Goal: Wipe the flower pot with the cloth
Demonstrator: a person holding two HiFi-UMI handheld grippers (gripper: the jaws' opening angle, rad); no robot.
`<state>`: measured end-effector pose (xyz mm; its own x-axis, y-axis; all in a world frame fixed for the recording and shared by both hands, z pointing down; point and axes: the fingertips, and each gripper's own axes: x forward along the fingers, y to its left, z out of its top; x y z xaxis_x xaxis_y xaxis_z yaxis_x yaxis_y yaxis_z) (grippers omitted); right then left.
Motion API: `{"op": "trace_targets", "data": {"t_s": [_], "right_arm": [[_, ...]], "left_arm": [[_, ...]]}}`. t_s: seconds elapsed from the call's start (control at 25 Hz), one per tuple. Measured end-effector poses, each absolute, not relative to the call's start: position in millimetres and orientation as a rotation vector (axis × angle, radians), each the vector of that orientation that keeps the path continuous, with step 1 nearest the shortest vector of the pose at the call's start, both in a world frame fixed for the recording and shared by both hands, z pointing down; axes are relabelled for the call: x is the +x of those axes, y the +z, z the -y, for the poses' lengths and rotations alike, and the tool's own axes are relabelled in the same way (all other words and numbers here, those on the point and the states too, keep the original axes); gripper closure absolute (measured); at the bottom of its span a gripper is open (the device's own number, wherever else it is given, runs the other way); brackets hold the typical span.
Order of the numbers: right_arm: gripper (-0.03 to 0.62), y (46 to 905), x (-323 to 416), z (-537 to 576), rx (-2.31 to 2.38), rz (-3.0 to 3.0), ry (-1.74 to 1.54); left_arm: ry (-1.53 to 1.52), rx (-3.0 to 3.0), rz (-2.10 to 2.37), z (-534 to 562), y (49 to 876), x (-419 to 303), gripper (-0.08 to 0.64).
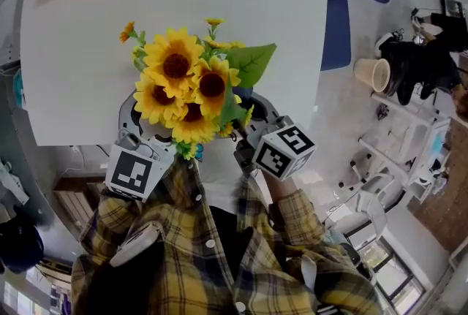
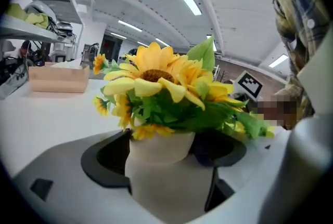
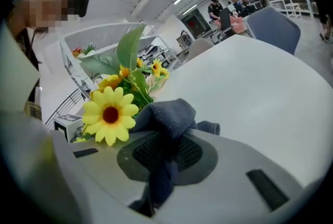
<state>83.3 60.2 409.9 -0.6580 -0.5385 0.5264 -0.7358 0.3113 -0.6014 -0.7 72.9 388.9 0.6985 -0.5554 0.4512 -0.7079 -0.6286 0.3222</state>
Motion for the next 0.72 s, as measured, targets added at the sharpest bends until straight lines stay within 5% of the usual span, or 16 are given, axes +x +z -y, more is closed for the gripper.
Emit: {"op": "trace_targets", "data": {"t_s": [0.48, 0.72], "right_arm": [[0.565, 412, 76, -52, 1.109, 2.374, 1.264], [0.565, 411, 79, -49, 1.028, 2.388, 1.289]], "left_arm": [[0.59, 2.632, 0.85, -51, 395, -12, 0.148], [0.704, 2.703, 0.801, -56, 397, -21, 0.233]]}}
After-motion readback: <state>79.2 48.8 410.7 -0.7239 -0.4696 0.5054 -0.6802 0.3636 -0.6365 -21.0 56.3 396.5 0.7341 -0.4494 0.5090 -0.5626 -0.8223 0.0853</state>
